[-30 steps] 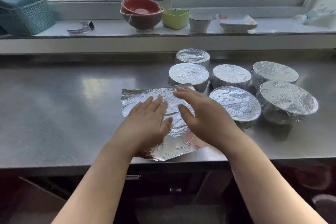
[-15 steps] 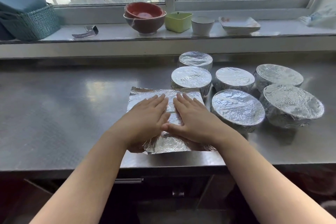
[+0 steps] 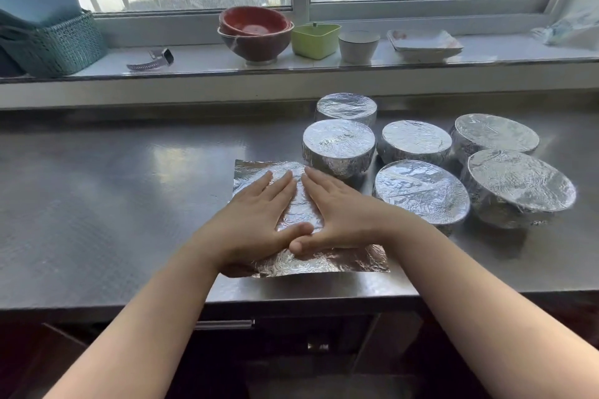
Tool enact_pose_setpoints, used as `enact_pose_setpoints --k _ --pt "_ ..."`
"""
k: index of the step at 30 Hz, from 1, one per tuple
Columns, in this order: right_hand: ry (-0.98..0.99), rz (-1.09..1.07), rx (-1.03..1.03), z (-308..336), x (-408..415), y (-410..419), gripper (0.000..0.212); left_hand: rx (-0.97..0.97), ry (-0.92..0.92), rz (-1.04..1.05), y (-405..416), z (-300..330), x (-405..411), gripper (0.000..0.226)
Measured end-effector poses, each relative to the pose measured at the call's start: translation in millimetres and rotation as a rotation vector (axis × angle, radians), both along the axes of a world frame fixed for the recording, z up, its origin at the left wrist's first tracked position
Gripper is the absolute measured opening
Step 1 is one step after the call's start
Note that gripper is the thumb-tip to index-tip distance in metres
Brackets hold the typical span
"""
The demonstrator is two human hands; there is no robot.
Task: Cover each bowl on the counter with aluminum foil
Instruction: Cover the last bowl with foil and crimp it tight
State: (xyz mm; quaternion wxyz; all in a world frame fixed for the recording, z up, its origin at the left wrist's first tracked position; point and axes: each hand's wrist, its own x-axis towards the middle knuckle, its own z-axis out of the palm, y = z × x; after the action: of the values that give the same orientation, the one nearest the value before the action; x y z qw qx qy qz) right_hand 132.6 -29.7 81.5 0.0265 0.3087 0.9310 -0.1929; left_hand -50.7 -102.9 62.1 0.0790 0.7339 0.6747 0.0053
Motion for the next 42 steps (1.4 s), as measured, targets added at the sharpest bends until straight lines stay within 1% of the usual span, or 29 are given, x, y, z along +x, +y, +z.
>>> enact_pose_setpoints --k 3,6,8,10,14,17,20,23,25,27,29,31,33,36,38,40,42 --pt "-0.046 0.016 -0.045 5 1 2 0.131 0.002 0.0 -0.042 -1 2 -4 0.125" --pt "-0.057 0.02 -0.047 5 1 2 0.134 -0.019 -0.014 -0.053 -1 3 -7 0.129" --pt "-0.061 0.019 -0.05 5 2 3 0.134 -0.046 -0.091 -0.051 -1 4 -11 0.135" --pt "-0.061 0.019 -0.062 5 2 5 0.134 -0.061 -0.214 -0.035 -5 6 -16 0.139" --pt "-0.008 0.044 -0.105 7 3 4 0.129 -0.001 -0.304 -0.041 -11 0 -18 0.133" --pt "0.086 0.039 -0.12 1 4 5 0.129 0.069 -0.407 -0.029 -13 -9 -19 0.129" --pt "0.251 -0.007 -0.147 -17 6 4 0.131 0.124 -0.543 0.004 -16 -13 -16 0.124" --pt "0.411 -0.047 -0.149 -33 9 -1 0.128 0.162 -0.691 0.024 -19 -17 -13 0.118" --pt "0.498 -0.07 -0.16 -39 10 -4 0.124 0.173 -0.806 0.051 -21 -22 -14 0.118" --pt "0.566 -0.096 -0.167 -43 10 -7 0.124 0.17 -0.88 0.101 -25 -29 -16 0.12" --pt "0.632 -0.126 -0.191 -49 10 -11 0.126 0.18 -0.911 0.134 -27 -36 -16 0.12" --pt "0.718 -0.171 -0.26 -56 9 -16 0.13 0.178 -0.96 0.154 -28 -38 -14 0.122" --pt "0.79 -0.233 -0.306 -64 8 -20 0.135 0.176 -1.025 0.147 -28 -40 -11 0.127" --pt "0.872 -0.317 -0.343 -75 1 -24 0.143 0.195 -1.052 0.128 -29 -42 -11 0.132" --pt "0.926 -0.351 -0.38 -78 -3 -28 0.14 0.212 -1.065 0.132 -29 -43 -9 0.131" --pt "0.947 -0.347 -0.395 -79 -3 -29 0.139 0.237 -1.049 0.122 -29 -45 -9 0.129" --pt "0.908 -0.286 -0.373 -79 1 -26 0.143 0.248 -1.02 0.107 -28 -47 -11 0.13"
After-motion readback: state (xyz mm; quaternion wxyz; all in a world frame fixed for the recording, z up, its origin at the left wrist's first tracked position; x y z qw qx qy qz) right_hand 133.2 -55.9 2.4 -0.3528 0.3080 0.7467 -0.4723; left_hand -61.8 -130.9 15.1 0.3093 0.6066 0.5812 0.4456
